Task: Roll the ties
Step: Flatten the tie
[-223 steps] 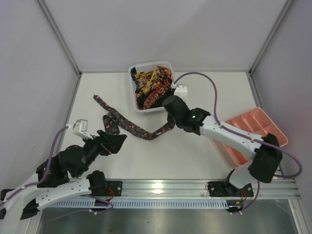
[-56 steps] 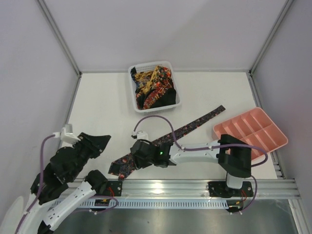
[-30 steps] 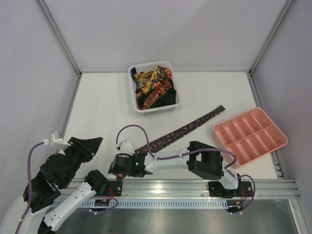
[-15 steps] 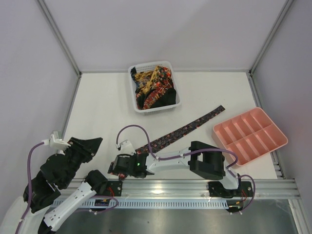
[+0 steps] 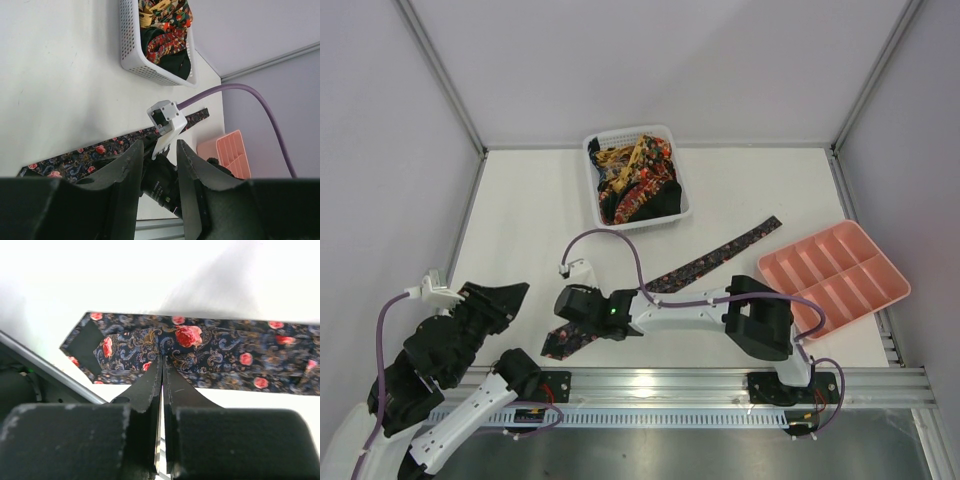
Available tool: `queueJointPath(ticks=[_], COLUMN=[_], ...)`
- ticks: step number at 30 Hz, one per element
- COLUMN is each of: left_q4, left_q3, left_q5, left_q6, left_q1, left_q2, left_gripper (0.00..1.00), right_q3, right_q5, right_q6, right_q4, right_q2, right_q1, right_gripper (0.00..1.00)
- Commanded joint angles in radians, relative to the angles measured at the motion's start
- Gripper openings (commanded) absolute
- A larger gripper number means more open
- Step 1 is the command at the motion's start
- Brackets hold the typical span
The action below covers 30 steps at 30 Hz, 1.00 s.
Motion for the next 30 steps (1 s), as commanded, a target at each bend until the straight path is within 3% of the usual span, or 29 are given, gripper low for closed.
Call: queueJointPath(ticks=[1,13,17,22,26,27,30], left_q4=[-0.005,-0.013,-0.005,-0.009,0.061,0.088,0.220], left_q3=[0.028,0.019,0.008,-0.018,-0.081,-0.102,-0.200], left_q5=[-0.016,-0.016,0.007,0.059,0.151,0.205,0.310], left_q6=[-0.003,-0.004,-0.004,-0.004,0.029,0.036,0.023], left_q1=[-0.004,-0.004,-0.004,-0.004,-0.004,-0.004,-0.004], left_q2=[0.015,0.014,0.032,0.136,0.244,0.267,0.347], left_gripper=[0.39,0.43,0.49,0.49,0.35,0.20,0.04], right_q3=[0.043,0.014,0.004,-0.090,-0.241,-0.273,-0.393], right_q5=[-0.019,-0.101,-0.132,-0.122,-0.066,-0.075,-0.179], right_q6=[0.007,0.061,0.039,0.010,-0.016,-0.022,-0.088], right_q4=[0.043,0.061,0.057,0.042,0.000,-0.003,0.005], right_q2=[0.027,0.065,0.036,-0.106,-0.338,-0.375,-0.507], right_q1=[0.002,0.006,-0.014,-0.062,-0.154,-0.187,-0.381], right_gripper=[0.00,0.00,0.41,0.53,0.53,0.53,0.52])
